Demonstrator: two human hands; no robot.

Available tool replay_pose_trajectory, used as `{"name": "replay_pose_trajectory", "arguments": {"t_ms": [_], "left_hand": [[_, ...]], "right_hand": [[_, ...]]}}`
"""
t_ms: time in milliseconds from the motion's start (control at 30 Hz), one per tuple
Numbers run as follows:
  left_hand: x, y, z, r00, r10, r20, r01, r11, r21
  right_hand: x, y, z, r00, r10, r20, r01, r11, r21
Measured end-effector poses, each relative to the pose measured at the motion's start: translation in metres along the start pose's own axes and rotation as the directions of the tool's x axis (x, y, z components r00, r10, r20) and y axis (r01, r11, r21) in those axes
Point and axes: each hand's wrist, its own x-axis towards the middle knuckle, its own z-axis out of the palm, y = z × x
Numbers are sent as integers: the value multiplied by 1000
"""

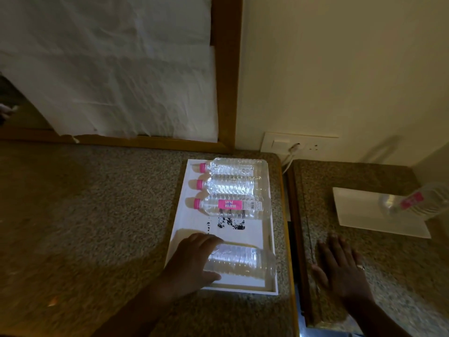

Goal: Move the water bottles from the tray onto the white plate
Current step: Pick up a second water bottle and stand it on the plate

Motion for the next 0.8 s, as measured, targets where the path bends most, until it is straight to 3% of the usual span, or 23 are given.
{"name": "replay_pose_trajectory", "arguments": {"t_ms": [267, 467, 600, 800], "left_hand": [[4, 14, -41, 999, -50, 17, 50, 999, 11], [16, 65, -86, 978, 142, -152, -134, 989, 65], [21, 85, -87, 977, 75, -198, -117, 971, -208], [19, 107, -54, 920, -93, -380, -150, 813, -563]], "right_hand": [[1, 4, 3, 1000, -3, 16, 2, 1000, 10], [0, 4, 4, 1000, 6, 11, -7, 1000, 16], [1, 5, 4, 1000, -7, -14, 7, 1000, 24], [1, 5, 4, 999, -5, -44, 7, 999, 47]]}}
